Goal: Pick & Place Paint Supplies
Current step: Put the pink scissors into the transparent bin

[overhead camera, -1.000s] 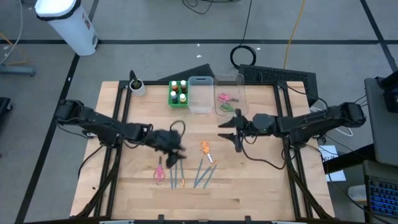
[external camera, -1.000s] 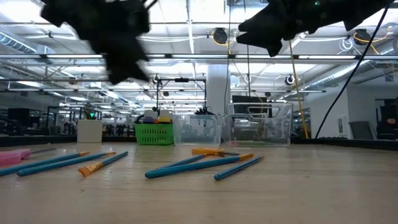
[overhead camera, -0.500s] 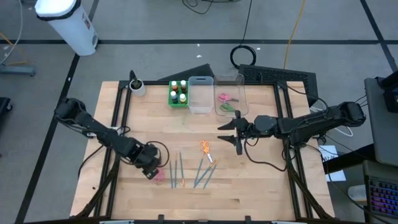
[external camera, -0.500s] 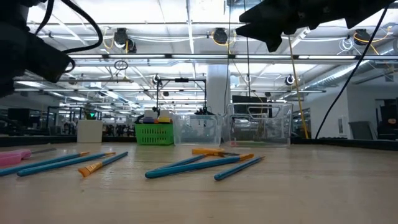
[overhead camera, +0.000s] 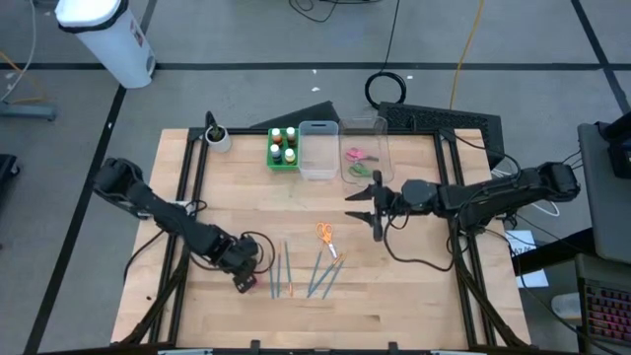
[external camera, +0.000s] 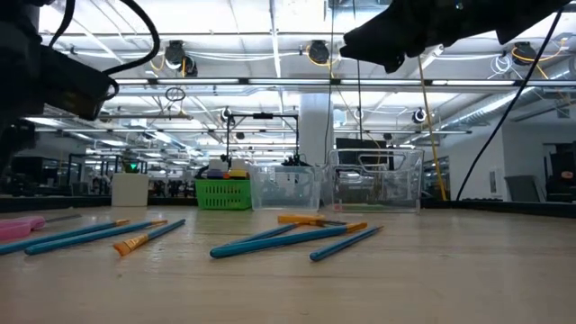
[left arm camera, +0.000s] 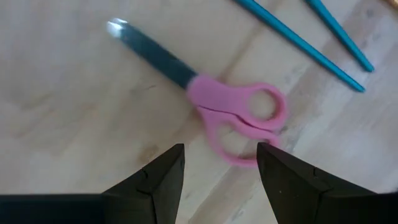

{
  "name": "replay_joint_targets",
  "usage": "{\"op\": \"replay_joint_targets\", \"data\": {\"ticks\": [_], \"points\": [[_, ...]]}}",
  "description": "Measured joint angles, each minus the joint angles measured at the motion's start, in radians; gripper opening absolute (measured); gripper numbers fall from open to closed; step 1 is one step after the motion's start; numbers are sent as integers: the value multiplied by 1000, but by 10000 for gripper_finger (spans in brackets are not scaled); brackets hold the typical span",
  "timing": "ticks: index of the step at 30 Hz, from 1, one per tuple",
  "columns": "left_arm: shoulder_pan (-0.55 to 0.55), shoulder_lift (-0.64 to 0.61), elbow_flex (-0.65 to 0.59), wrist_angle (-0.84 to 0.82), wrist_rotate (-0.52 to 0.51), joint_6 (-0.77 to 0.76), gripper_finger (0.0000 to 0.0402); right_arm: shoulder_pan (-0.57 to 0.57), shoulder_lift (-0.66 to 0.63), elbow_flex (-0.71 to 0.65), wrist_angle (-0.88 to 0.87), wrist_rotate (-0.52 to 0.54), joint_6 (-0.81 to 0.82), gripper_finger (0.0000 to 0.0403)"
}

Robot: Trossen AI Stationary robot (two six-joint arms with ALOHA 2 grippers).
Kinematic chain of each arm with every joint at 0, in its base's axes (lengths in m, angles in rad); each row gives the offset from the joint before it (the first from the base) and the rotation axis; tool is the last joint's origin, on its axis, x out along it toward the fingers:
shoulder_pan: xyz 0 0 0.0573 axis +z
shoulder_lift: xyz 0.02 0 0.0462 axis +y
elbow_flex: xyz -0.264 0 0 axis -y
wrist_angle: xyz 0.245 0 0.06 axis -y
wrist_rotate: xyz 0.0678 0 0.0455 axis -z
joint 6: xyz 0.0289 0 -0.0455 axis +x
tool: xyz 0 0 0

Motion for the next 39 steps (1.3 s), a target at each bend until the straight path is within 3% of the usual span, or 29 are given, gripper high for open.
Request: {"op": "replay_joint_targets", "data": {"ticks": [12,22,31,39], "points": [[-17,105,5,-43,-15,-39,209,-64,0,0,19,0,-8,167],[28,108,3,-135,-147,-25,209,-69,0,0,47,0,-8,167],[90,109,0,-126,-270,160,209,-69,0,0,47,0,-8,167],[100,109,-1,-94,-269,376,199,-69,0,0,46,0,-7,167]]}}
